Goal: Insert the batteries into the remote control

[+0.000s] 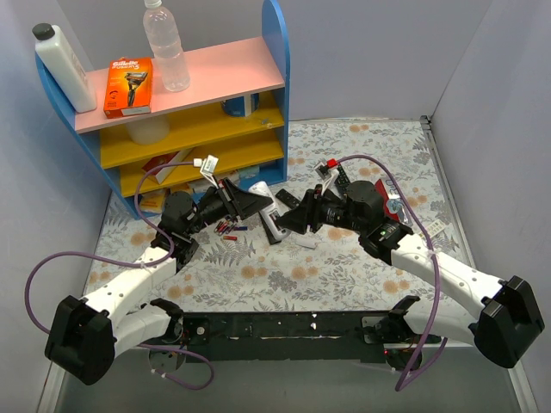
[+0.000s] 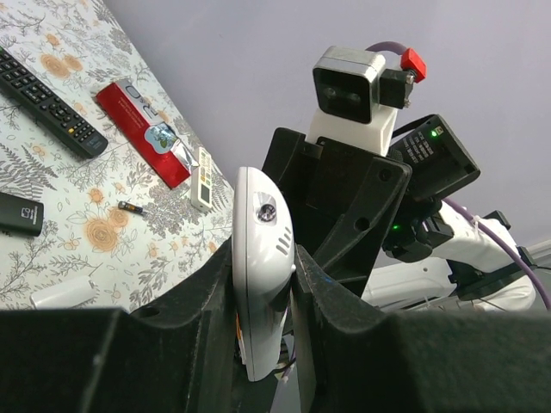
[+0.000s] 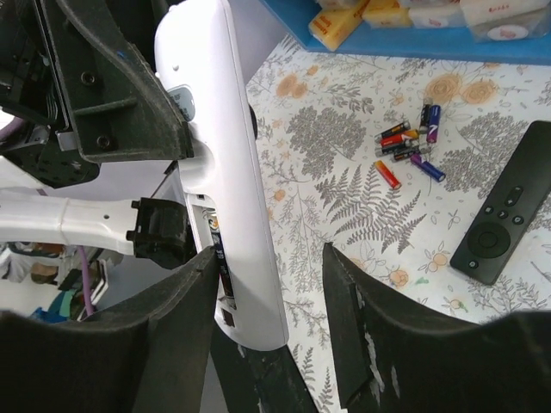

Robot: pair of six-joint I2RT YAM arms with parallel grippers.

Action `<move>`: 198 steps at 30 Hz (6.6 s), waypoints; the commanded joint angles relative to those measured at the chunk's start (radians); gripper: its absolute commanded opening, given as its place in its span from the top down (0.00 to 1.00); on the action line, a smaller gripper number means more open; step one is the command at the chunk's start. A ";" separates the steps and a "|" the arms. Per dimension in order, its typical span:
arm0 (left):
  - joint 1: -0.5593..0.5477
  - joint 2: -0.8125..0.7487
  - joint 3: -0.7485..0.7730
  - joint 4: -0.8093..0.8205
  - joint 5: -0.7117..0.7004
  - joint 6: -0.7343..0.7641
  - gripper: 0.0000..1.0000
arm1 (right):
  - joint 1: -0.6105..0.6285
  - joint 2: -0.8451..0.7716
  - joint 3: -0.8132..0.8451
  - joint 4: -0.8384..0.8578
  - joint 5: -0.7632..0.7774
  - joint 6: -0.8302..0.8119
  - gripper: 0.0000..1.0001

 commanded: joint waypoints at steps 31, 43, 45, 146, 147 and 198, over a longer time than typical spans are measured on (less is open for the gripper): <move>0.002 0.016 -0.020 -0.337 -0.167 0.159 1.00 | -0.372 0.125 0.166 -0.816 0.468 -0.564 0.44; 0.002 0.008 -0.024 -0.352 -0.147 0.175 1.00 | -0.483 0.282 0.121 -0.741 0.497 -0.591 0.66; 0.001 0.000 -0.032 -0.350 -0.149 0.175 1.00 | -0.483 0.300 0.123 -0.735 0.492 -0.602 0.66; 0.002 0.233 -0.152 0.268 -0.109 -0.015 1.00 | 0.140 0.460 0.776 -1.167 0.160 -0.464 0.99; 0.002 0.236 -0.155 0.289 -0.109 -0.022 1.00 | 0.141 0.463 0.775 -1.176 0.161 -0.455 0.99; -0.032 0.229 -0.245 0.418 -0.195 -0.237 1.00 | 0.161 0.628 1.005 -1.335 0.181 -0.396 0.64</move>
